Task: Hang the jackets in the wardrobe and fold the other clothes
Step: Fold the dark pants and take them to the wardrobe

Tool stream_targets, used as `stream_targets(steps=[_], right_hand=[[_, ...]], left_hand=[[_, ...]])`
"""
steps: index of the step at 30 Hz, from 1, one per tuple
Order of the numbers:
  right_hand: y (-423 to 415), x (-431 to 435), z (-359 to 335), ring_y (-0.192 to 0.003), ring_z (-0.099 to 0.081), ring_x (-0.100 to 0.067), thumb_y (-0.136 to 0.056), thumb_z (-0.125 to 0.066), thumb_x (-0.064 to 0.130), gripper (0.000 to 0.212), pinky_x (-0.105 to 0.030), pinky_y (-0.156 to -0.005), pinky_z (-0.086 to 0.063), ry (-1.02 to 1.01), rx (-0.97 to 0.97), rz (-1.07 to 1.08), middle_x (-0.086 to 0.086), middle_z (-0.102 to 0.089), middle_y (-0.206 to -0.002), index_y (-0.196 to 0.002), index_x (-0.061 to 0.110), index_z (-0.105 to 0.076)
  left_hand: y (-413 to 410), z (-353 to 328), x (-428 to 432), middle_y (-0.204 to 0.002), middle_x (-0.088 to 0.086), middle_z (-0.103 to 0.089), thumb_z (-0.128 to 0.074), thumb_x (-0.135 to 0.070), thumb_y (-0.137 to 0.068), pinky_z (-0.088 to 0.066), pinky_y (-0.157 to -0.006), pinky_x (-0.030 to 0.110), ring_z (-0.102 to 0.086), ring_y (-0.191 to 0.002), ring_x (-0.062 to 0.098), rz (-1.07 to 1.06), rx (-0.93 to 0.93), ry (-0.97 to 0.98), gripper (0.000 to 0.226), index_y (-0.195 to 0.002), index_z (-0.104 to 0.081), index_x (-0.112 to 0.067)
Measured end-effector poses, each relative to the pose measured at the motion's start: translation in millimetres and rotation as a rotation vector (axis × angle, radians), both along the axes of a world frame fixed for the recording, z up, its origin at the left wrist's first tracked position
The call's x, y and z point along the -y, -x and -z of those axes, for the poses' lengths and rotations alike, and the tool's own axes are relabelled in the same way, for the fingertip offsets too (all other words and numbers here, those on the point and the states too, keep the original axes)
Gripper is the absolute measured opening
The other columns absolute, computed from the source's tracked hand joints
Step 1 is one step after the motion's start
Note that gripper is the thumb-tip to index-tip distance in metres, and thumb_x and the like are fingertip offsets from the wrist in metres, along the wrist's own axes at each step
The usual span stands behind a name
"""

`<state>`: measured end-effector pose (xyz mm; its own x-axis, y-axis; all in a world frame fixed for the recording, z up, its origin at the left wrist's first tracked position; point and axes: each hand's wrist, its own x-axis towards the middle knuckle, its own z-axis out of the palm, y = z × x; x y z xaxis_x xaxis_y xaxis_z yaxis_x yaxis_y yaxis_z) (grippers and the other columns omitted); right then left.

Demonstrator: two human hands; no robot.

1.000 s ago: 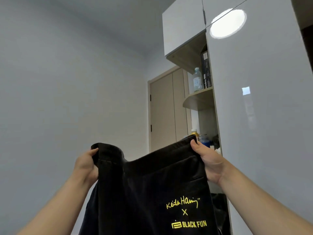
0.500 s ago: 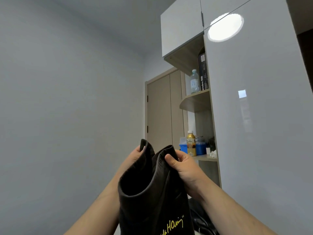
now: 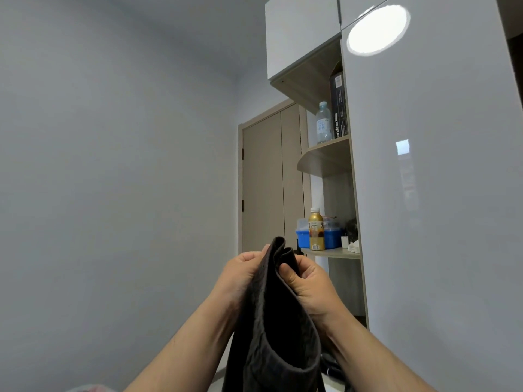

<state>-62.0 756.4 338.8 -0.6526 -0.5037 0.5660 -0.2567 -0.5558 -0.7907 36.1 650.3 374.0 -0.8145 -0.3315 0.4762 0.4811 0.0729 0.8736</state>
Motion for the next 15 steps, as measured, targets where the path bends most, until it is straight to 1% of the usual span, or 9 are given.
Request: stream_targets(steps=[2,3,4,6,8,10,12,14,15], right_hand=[[4,1,5,-0.093,-0.072,-0.034,-0.074,-0.078,0.029,0.038,-0.038,-0.074,-0.059,-0.018,-0.003,0.007,-0.018,-0.073,-0.102,-0.104,0.007,-0.069],[6,1,7,-0.095,-0.071,-0.035,-0.073,-0.079,0.031,0.038,-0.042,-0.078,-0.06,-0.023,-0.004,0.017,-0.018,-0.073,-0.103,-0.103,0.008,-0.069],[8,0,9,-0.096,-0.071,-0.035,-0.072,-0.08,0.033,0.038,-0.044,-0.081,-0.059,-0.021,0.0,0.029,-0.018,-0.073,-0.103,-0.1,0.01,-0.069],[13,-1,11,-0.095,-0.071,-0.034,-0.07,-0.08,0.035,0.033,-0.043,-0.081,-0.06,-0.002,0.013,0.062,-0.017,-0.073,-0.101,-0.093,0.014,-0.071],[18,-2,12,-0.092,-0.072,-0.032,-0.07,-0.079,0.033,0.029,-0.039,-0.076,-0.061,0.023,0.039,0.092,-0.015,-0.074,-0.098,-0.091,0.013,-0.071],[23,-2,11,-0.086,-0.073,-0.029,-0.071,-0.078,0.03,0.025,-0.035,-0.069,-0.06,0.057,0.089,0.092,-0.014,-0.074,-0.095,-0.088,0.013,-0.071],[28,-3,9,-0.088,-0.073,-0.03,-0.072,-0.078,0.028,0.02,-0.037,-0.07,-0.059,0.07,0.116,0.083,-0.015,-0.074,-0.096,-0.086,0.014,-0.073],[31,-3,9,-0.089,-0.073,-0.03,-0.073,-0.078,0.03,0.016,-0.036,-0.07,-0.059,0.057,0.093,0.1,-0.014,-0.074,-0.096,-0.084,0.018,-0.074],[32,-3,9,-0.087,-0.073,-0.028,-0.073,-0.078,0.031,0.015,-0.034,-0.069,-0.059,0.051,0.077,0.113,-0.013,-0.074,-0.095,-0.082,0.02,-0.074]], left_hand=[[7,5,5,-0.064,0.001,-0.066,-0.055,-0.025,-0.099,-0.048,-0.056,0.022,-0.061,-0.058,0.011,-0.036,0.028,0.042,0.026,-0.083,-0.064,-0.006],[10,8,9,-0.069,0.006,-0.065,-0.058,-0.031,-0.097,-0.047,-0.058,0.024,-0.059,-0.061,0.015,-0.035,0.043,0.039,0.031,-0.083,-0.066,-0.005],[11,11,11,-0.071,0.01,-0.063,-0.059,-0.035,-0.096,-0.046,-0.056,0.025,-0.057,-0.062,0.017,-0.023,0.056,0.016,0.034,-0.081,-0.069,-0.006],[10,17,17,-0.072,0.008,-0.064,-0.057,-0.036,-0.097,-0.048,-0.052,0.021,-0.06,-0.062,0.015,-0.001,0.039,0.026,0.038,-0.069,-0.073,-0.015],[3,25,23,-0.078,0.003,-0.065,-0.058,-0.032,-0.096,-0.048,-0.056,0.02,-0.06,-0.072,0.014,-0.126,-0.054,0.081,0.037,-0.064,-0.073,-0.021],[-14,37,30,-0.071,0.003,-0.064,-0.065,-0.033,-0.086,-0.046,-0.057,0.021,-0.057,-0.069,0.016,-0.249,-0.235,0.139,0.026,-0.067,-0.07,-0.018],[-35,48,30,-0.068,0.002,-0.065,-0.065,-0.034,-0.078,-0.044,-0.056,0.023,-0.057,-0.064,0.015,-0.28,-0.387,0.404,0.019,-0.068,-0.069,-0.019],[-53,54,27,-0.08,-0.003,-0.07,-0.063,-0.034,-0.078,-0.047,-0.058,0.026,-0.061,-0.066,0.013,-0.278,-0.447,0.665,0.013,-0.075,-0.073,-0.026],[-61,53,26,-0.089,-0.006,-0.072,-0.063,-0.033,-0.08,-0.047,-0.059,0.025,-0.062,-0.069,0.01,-0.299,-0.465,0.771,0.012,-0.079,-0.074,-0.029]])
